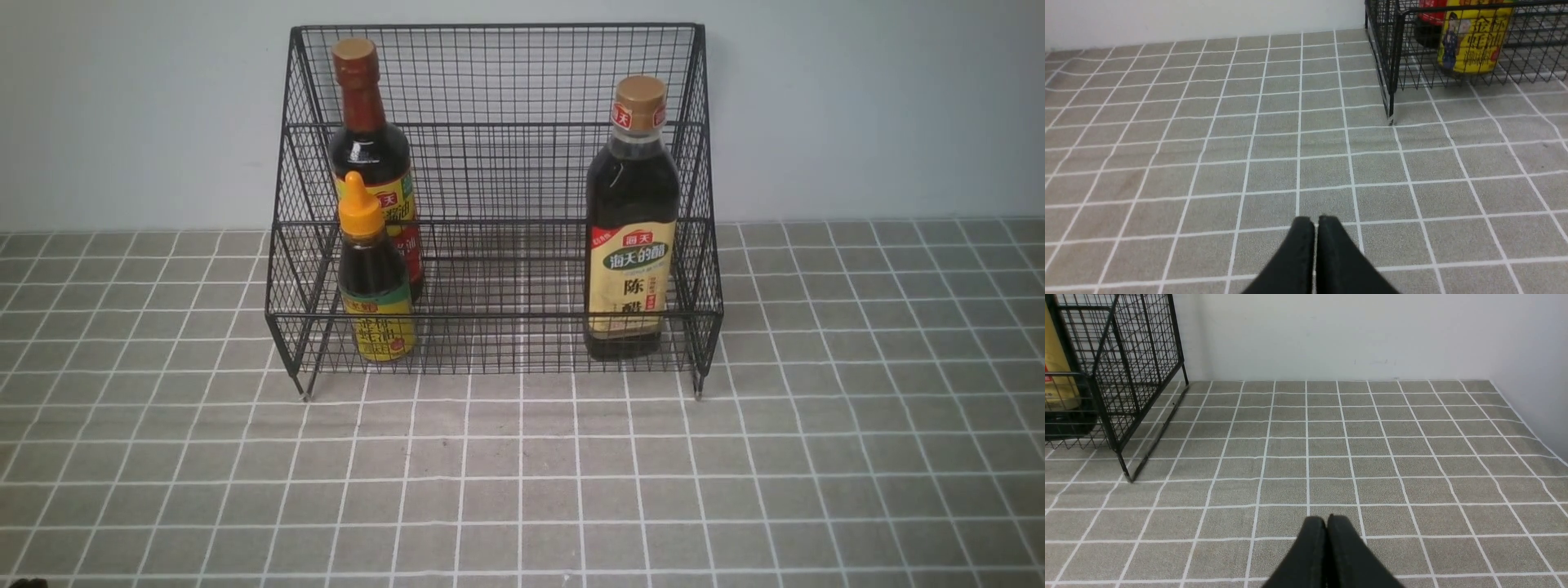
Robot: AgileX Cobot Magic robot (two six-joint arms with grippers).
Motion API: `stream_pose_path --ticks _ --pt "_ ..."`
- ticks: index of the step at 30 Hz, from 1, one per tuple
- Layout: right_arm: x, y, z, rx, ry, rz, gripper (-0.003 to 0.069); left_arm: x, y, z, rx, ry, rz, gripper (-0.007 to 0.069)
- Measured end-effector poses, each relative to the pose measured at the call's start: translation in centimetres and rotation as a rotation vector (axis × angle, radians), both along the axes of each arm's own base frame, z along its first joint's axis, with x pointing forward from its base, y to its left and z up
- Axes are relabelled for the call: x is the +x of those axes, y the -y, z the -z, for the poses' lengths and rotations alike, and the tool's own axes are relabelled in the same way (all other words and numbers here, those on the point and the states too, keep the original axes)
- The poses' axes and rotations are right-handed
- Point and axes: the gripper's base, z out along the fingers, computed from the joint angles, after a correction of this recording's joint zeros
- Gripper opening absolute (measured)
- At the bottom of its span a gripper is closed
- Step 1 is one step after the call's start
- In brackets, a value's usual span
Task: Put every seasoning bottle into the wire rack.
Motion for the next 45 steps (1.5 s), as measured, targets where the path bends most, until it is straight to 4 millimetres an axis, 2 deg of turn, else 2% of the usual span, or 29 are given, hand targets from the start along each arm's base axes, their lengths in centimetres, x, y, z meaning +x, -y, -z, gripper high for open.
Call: stream_pose_path --ticks 5,45 --pt "0.00 0.00 0.00 0.000 0.000 0.000 -0.0014 0.00 0.14 0.01 0.050 0.000 0.031 -0.0007" --pt "0.00 0.00 0.00 0.000 0.000 0.000 -0.0014 0.00 0.16 0.01 0.046 0.000 0.032 -0.0007"
